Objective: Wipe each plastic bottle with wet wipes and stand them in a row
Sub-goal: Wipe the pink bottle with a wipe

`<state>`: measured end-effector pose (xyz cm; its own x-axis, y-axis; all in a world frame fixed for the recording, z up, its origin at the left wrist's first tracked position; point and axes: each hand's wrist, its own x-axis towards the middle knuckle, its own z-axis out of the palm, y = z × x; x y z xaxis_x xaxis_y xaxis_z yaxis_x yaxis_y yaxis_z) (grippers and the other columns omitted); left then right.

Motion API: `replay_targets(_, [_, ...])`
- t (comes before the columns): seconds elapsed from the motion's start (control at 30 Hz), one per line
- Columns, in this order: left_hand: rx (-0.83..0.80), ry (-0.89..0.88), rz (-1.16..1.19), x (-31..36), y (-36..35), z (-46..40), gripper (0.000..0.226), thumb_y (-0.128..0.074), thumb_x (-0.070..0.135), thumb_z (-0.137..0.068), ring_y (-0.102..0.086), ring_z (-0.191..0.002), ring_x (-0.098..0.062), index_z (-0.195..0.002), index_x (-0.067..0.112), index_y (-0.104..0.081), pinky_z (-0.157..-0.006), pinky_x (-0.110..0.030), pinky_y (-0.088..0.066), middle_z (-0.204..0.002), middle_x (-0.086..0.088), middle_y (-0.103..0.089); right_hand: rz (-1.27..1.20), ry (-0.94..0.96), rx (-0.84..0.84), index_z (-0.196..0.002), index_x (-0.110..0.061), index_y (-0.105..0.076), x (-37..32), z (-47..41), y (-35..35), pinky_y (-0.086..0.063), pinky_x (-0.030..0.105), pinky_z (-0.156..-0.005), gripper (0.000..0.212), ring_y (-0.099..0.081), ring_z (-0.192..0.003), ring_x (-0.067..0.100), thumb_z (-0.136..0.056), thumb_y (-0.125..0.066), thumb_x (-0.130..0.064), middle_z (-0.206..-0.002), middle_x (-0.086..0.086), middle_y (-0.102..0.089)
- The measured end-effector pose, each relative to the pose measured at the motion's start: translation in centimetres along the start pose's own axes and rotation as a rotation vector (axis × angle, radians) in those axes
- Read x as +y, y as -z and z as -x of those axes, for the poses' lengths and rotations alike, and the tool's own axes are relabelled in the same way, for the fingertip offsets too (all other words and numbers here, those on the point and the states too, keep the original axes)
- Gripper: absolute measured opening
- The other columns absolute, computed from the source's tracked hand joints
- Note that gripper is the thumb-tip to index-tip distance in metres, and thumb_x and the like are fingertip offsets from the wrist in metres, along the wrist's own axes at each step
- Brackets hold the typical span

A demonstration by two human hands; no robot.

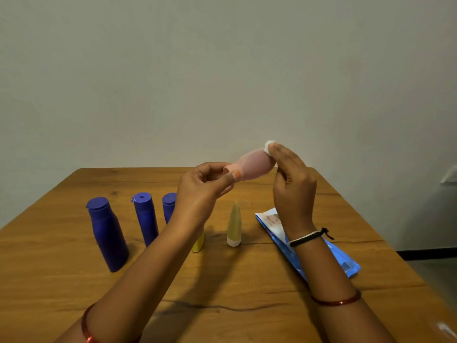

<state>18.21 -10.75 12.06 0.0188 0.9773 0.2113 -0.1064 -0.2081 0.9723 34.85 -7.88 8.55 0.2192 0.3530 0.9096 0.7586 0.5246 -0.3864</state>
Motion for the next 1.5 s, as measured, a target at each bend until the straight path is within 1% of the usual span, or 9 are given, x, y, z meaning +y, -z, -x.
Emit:
replay_targets(0.23, [0.019, -0.195, -0.217, -0.3, -0.4, 0.4, 0.023, -0.075, 0.020, -0.079, -0.068, -0.089, -0.004, -0.102, 0.021, -0.071, -0.076, -0.020, -0.056, -0.093, 0.007, -0.073, -0.105, 0.232, -0.147, -0.115, -0.004, -0.066, -3.9, 2.0, 0.1, -0.046, 0.031, -0.099, 0.046, -0.056, -0.119, 0.019, -0.078, -0.045, 0.015, -0.123, 0.009, -0.062])
replay_targets(0.37, [0.042, -0.208, -0.275, -0.4, -0.3, 0.7, 0.027, -0.078, 0.020, -0.076, -0.068, -0.083, -0.001, -0.101, 0.026, -0.070, -0.071, -0.019, -0.056, -0.091, 0.012, -0.071, -0.024, 0.129, -0.104, -0.117, -0.007, -0.065, -1.6, 1.1, 0.8, -0.046, 0.027, -0.099, 0.056, -0.055, -0.117, 0.012, -0.072, -0.045, 0.020, -0.122, 0.002, -0.061])
replay_targets(0.5, [0.037, -0.227, -0.309, -0.4, -0.3, 1.2, 0.029, -0.078, 0.016, -0.076, -0.066, -0.081, 0.004, -0.099, 0.031, -0.069, -0.065, -0.012, -0.052, -0.090, 0.016, -0.069, 0.039, -0.019, -0.069, -0.116, -0.008, -0.066, 0.3, 0.4, 1.5, -0.048, 0.028, -0.095, 0.049, -0.061, -0.111, 0.014, -0.079, -0.046, 0.017, -0.117, 0.004, -0.066])
replay_targets(0.67, [0.016, -0.270, -0.337, -0.3, -0.8, 1.6, 0.029, -0.079, 0.014, -0.075, -0.063, -0.082, 0.008, -0.099, 0.027, -0.068, -0.063, -0.007, -0.049, -0.091, 0.016, -0.068, -0.022, 0.010, -0.061, -0.116, -0.005, -0.066, -2.0, 1.2, 1.7, -0.047, 0.029, -0.097, 0.051, -0.058, -0.115, 0.014, -0.076, -0.044, 0.017, -0.119, 0.005, -0.065])
replay_targets(0.83, [0.019, -0.244, -0.255, -0.4, -1.0, 1.7, 0.024, -0.078, 0.018, -0.077, -0.067, -0.083, -0.001, -0.098, 0.020, -0.068, -0.072, -0.019, -0.056, -0.089, 0.008, -0.071, -0.110, 0.199, -0.132, -0.114, -0.003, -0.067, -4.5, 2.3, 1.4, -0.046, 0.030, -0.098, 0.045, -0.057, -0.117, 0.018, -0.079, -0.042, 0.010, -0.121, 0.009, -0.063])
replay_targets(1.03, [0.013, -0.134, -0.157, -0.7, -1.0, 1.7, 0.020, -0.077, 0.017, -0.076, -0.066, -0.081, -0.003, -0.094, 0.020, -0.070, -0.077, -0.030, -0.059, -0.085, 0.010, -0.070, -0.019, 0.131, -0.071, -0.118, -0.003, -0.065, -2.5, 1.6, 1.6, -0.049, 0.039, -0.094, 0.051, -0.054, -0.120, 0.017, -0.076, -0.042, 0.014, -0.124, 0.008, -0.062])
replay_targets(1.17, [-0.001, -0.073, 0.000, -0.6, -1.3, 1.8, 0.018, -0.075, 0.015, -0.078, -0.070, -0.088, -0.010, -0.096, 0.014, -0.070, -0.079, -0.028, -0.059, -0.084, 0.004, -0.072, -0.060, 0.219, -0.097, -0.118, -0.001, -0.064, -3.5, 2.5, 1.5, -0.048, 0.035, -0.097, 0.050, -0.054, -0.122, 0.020, -0.076, -0.047, 0.020, -0.126, 0.009, -0.060])
replay_targets(1.33, [-0.033, 0.039, 0.170, -0.6, -1.2, 1.5, 0.026, -0.070, 0.012, -0.082, -0.071, -0.094, -0.016, -0.106, 0.004, -0.067, -0.084, -0.028, -0.057, -0.097, -0.009, -0.073, -0.079, 0.256, -0.096, -0.119, -0.001, -0.062, -3.1, 3.3, 1.9, -0.048, 0.038, -0.097, 0.046, -0.052, -0.124, 0.021, -0.081, -0.039, 0.011, -0.127, 0.012, -0.059])
replay_targets(1.5, [-0.041, 0.135, 0.332, 0.0, -1.5, 1.3, 0.022, -0.067, 0.012, -0.083, -0.072, -0.088, -0.015, -0.102, 0.001, -0.068, -0.078, -0.022, -0.057, -0.095, -0.008, -0.075, 0.000, 0.401, -0.152, -0.120, 0.003, -0.060, -1.8, 3.5, 2.5, -0.043, 0.039, -0.104, 0.052, -0.048, -0.128, 0.026, -0.076, -0.043, 0.025, -0.129, 0.014, -0.056])
